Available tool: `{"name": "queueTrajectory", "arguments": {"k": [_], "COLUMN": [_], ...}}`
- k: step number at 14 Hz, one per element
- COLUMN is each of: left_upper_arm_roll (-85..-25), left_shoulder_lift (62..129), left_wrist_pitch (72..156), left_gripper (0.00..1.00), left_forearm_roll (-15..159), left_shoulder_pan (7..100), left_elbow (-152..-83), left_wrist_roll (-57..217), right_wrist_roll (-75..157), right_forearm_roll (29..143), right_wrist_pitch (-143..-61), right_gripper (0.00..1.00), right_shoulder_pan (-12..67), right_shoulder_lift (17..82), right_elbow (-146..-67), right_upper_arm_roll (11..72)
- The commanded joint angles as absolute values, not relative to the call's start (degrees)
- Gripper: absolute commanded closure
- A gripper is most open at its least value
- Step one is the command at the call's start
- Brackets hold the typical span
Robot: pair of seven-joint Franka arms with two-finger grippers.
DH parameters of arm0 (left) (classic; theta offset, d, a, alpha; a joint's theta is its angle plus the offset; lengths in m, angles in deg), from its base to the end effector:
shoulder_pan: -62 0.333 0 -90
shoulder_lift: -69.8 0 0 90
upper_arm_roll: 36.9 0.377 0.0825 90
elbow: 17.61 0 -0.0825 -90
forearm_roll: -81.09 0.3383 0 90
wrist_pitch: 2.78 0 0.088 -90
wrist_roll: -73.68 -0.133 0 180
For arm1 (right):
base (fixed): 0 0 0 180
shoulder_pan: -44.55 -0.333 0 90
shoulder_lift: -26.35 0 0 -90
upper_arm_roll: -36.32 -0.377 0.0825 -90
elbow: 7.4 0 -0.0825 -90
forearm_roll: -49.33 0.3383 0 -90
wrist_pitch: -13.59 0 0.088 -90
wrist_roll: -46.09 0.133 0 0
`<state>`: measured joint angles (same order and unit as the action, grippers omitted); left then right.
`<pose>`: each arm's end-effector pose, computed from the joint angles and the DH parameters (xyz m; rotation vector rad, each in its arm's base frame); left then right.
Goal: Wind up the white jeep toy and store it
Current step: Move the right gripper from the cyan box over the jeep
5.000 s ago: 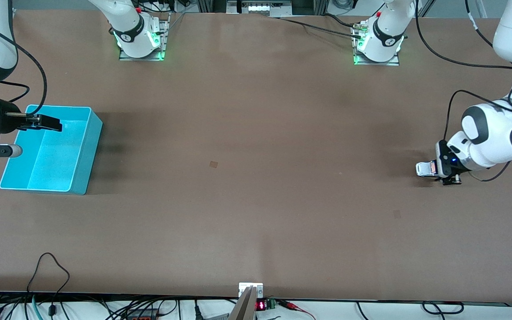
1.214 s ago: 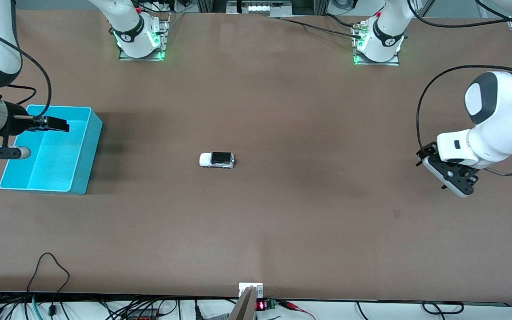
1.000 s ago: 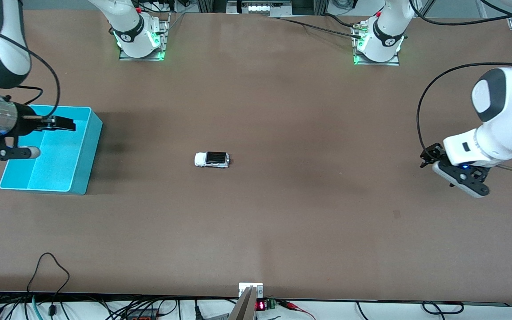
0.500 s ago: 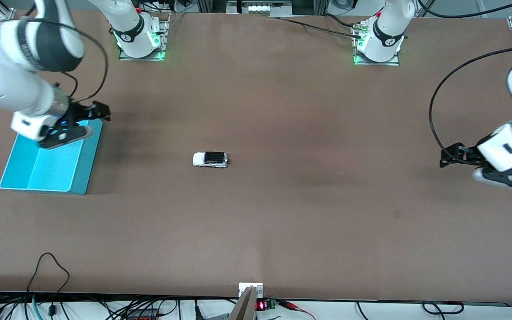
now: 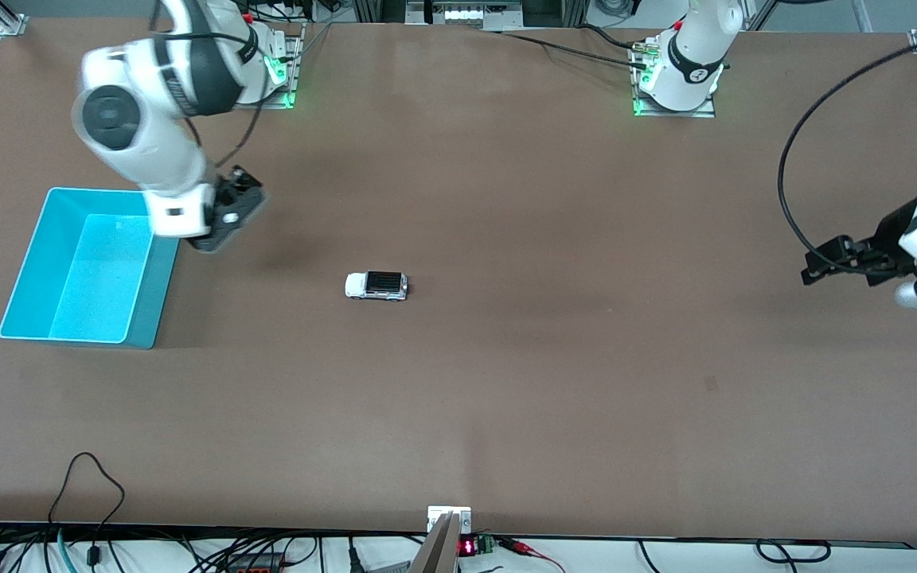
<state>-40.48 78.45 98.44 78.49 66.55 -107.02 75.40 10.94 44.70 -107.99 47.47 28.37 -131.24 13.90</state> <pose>0.5799 0.0076 0.5999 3.0848 0.0856 0.0850 0.4698 0.1590 0.4378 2.7175 1.4826 -0.1214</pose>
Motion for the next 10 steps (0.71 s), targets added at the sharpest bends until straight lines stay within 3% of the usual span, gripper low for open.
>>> {"name": "queueTrajectory", "arguments": {"k": [1,5,10], "left_upper_arm_roll": [-39.01,-39.53,-39.97], "left_shoulder_lift": [75.87,73.42,69.54], "left_wrist_pitch": [94.19,93.02,94.51], "left_gripper": [0.00,0.00,0.00], "left_forearm_roll": [77.66,78.01,78.28], "left_shoulder_pan": [65.51,66.48,66.39], "left_elbow": [-107.70,-108.92,-114.28], "left_wrist_roll": [77.37,76.41,74.30], "right_wrist_roll": [4.80,5.31,10.75], "right_forearm_roll": [42.56,42.82,41.86], "right_wrist_pitch": [-115.23,-119.74,-120.18], "right_gripper": [0.00,0.00,0.00], "right_shoulder_pan": [46.41,40.17,25.40], "right_shoulder_lift": [33.19,42.85,51.47], "right_elbow": [-130.36,-123.52,-117.27], "right_upper_arm_roll": [12.41,12.85,22.60]}}
